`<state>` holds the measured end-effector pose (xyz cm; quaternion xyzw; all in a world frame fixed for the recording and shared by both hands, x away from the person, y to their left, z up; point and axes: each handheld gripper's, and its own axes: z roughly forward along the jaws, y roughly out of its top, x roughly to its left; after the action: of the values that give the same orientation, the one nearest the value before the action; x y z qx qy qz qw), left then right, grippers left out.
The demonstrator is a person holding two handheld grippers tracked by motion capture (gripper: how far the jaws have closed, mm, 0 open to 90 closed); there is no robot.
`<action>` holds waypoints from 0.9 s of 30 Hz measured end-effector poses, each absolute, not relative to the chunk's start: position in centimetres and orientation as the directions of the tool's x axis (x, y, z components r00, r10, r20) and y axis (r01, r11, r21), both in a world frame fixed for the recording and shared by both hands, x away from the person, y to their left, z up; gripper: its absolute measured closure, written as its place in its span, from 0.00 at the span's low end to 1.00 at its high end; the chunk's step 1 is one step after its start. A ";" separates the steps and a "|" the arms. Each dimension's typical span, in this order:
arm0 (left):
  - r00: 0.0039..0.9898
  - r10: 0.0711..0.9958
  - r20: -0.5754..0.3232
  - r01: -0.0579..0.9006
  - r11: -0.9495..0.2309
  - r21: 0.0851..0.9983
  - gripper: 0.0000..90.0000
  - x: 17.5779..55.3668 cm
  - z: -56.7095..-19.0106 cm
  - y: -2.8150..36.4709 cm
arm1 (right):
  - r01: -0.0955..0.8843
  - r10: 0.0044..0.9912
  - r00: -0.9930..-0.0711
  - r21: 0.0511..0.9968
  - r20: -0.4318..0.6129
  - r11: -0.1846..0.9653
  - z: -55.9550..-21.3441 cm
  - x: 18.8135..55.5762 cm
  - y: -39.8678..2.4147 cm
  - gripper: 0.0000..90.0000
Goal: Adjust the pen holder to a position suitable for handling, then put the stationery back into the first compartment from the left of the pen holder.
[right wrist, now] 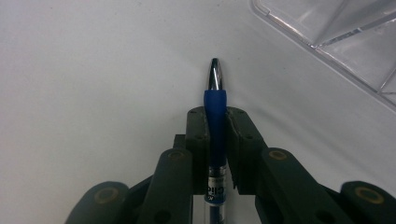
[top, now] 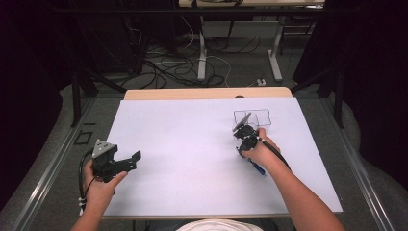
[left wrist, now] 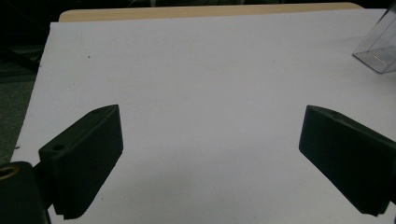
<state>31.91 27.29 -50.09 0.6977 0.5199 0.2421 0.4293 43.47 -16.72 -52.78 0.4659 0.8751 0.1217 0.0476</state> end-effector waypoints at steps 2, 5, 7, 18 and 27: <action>0.342 0.933 -0.109 0.518 -0.090 0.851 0.07 31.9 -50.1 27.3 | 0.802 0.826 -0.563 0.260 0.029 0.537 -52.8 43.5 -16.7 0.89; 0.341 0.934 -0.110 0.520 -0.090 0.849 0.07 31.9 -50.1 27.3 | 0.800 0.823 -0.568 0.241 0.010 0.549 -52.6 43.6 -16.8 0.89; 0.341 0.934 -0.110 0.521 -0.090 0.849 0.07 31.9 -50.1 27.3 | 0.797 0.819 -0.574 0.229 0.003 0.558 -52.3 43.6 -16.8 0.89; 0.338 0.934 -0.116 0.519 -0.082 0.851 0.07 31.9 -50.1 27.2 | 0.800 0.823 -0.568 0.251 0.022 0.546 -51.6 43.4 -16.9 0.89; 0.337 0.934 -0.113 0.525 -0.087 0.847 0.07 31.9 -50.1 27.3 | 0.799 0.829 -0.557 0.298 0.040 0.522 -50.3 43.4 -17.3 0.89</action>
<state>31.85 27.32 -50.14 0.6971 0.5233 0.2397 0.4276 43.44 -17.31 -50.30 0.4676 0.8708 0.1422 0.0534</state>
